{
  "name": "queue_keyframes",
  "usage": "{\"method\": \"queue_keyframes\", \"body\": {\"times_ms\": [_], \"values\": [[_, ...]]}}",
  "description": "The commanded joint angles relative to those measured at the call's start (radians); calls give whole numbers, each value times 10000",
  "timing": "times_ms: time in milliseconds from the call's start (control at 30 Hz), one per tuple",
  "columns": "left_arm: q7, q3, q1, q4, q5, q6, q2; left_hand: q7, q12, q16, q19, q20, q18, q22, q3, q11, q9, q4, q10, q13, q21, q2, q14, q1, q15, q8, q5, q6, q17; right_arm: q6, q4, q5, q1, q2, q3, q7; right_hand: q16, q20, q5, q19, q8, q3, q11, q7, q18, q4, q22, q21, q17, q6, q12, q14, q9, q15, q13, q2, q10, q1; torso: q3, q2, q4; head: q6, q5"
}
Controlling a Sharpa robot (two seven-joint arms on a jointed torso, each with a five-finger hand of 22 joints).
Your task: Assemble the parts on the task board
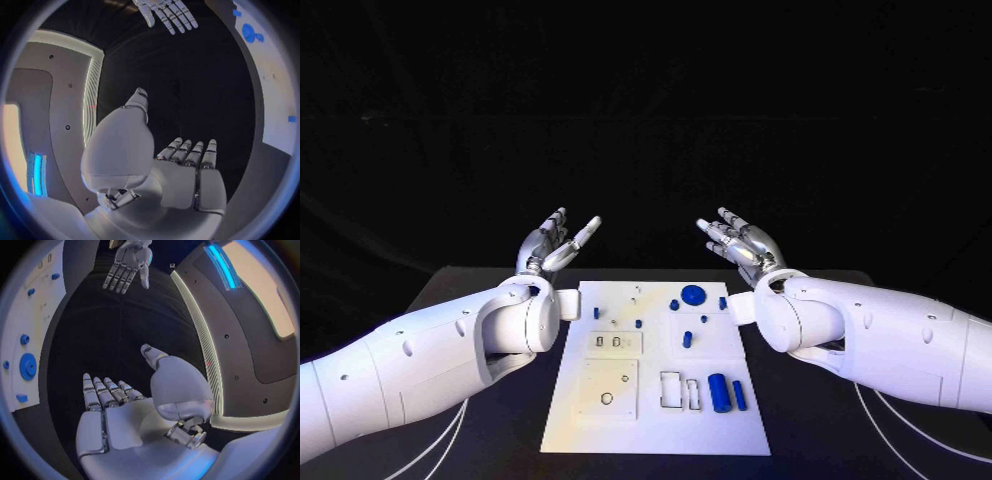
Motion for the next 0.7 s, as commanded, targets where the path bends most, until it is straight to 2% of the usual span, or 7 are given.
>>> {"method": "queue_keyframes", "body": {"times_ms": [33, 167, 233, 267, 400, 533, 700], "values": [[246, 8, 16, 0, 57, 621, 25, 811, 85, 90, 35, 158, 241, 29, 154, 190, 36, 134, 92, 32, 89, 44, 62, 540, 190, 92, 61, 170, 33, 2077, -201, -726, 184, 79, -128, -492, 192, 162, 20, 463, 237, 421, 105, 1770, 208, -552, 112, 220, 126, 680, 239, 588, 150, 121, 128, -97, 791, 995, -2, 1, 4, -1, -1], [246, 8, 16, 0, 57, 621, 25, 1149, 219, 300, 223, 180, 308, 82, 580, 555, 136, 108, 731, 125, 189, 455, 733, 705, 423, 231, -19, 656, 194, 2612, -365, -871, 360, 139, -267, -620, 762, 110, 66, 1792, 716, 746, -14, 1764, 415, -1220, 397, 739, 473, 2058, 659, 2459, 468, -109, 330, -182, 2566, 1722, -2, 1, 4, -1, -1], [246, 8, 16, 0, 57, 621, 25, 1684, 1569, 1551, 1779, -156, 499, 458, 1296, 1155, 532, -56, 4756, 801, 813, 1188, 3814, 1220, 280, 898, -52, 2577, 905, 2762, -411, -911, 409, 156, -305, -656, 1184, 80, 1, 3010, 1034, 866, -126, 1741, 589, -1489, 654, 1223, 700, 2924, 966, 3701, 663, -247, 458, -263, 3800, 1964, -2, 1, 4, -1, -1], [246, 8, 16, 0, 57, 621, 25, 1672, 1602, 1779, 2332, 203, 397, 586, 1391, 1147, 588, -43, 5062, 774, 1071, 1138, 4315, 1299, 264, 994, -91, 2863, 1011, 2782, -417, -917, 416, 158, -311, -661, 1994, 45, -18, 4808, 1610, 1024, -302, 1683, 880, -1772, 1059, 2051, 1109, 4409, 1620, 5919, 995, -567, 715, -333, 6144, 2217, -2, 1, 4, -1, -1], [1187, 9, 4, 564, 562, 647, -547, 1569, 1783, 2695, 5109, 119, 922, 1153, 1800, 944, 941, -145, 6785, 662, 2343, 1078, 6422, 1620, -55, 1596, -150, 4609, 1425, 1756, -522, -3572, 725, -142, -313, -498, 2349, -9, -24, 5463, 2160, 1250, -476, 1618, 1107, -2051, 1226, 2482, 1239, 5968, 1796, 6848, 1308, -801, 686, -422, 7201, 2399, -42, 334, 139, -145, -230], [1257, 10, 16, 711, 611, 832, -677, 1310, 1956, 3252, 6603, 32, 1387, 1297, 2189, 557, 1354, -263, 8142, 573, 2990, 1025, 7931, 1812, -511, 2360, -168, 6712, 1679, 1909, -620, -4637, 801, -203, -297, -799, 2493, -44, -44, 5799, 2360, 1410, -586, 1537, 1233, -2169, 1337, 2774, 1262, 6842, 1625, 7429, 1424, -961, 500, -563, 7718, 2314, -57, 443, 184, -91, -268], [1137, 17, 38, 932, 515, 1104, -831, 1143, 1746, 3246, 7154, -132, 1393, 1161, 2670, 356, 1382, -270, 8888, 504, 3030, 858, 8532, 1866, -702, 2440, -168, 7202, 1764, 1978, -724, -5782, 909, -270, -278, -1131, 2658, -223, -63, 6165, 2470, 1623, -798, 1346, 1276, -2296, 1538, 3211, 1296, 7349, 1491, 8159, 1441, -1200, 443, -731, 8463, 2233, -99, 571, 225, -66, -331]]}}
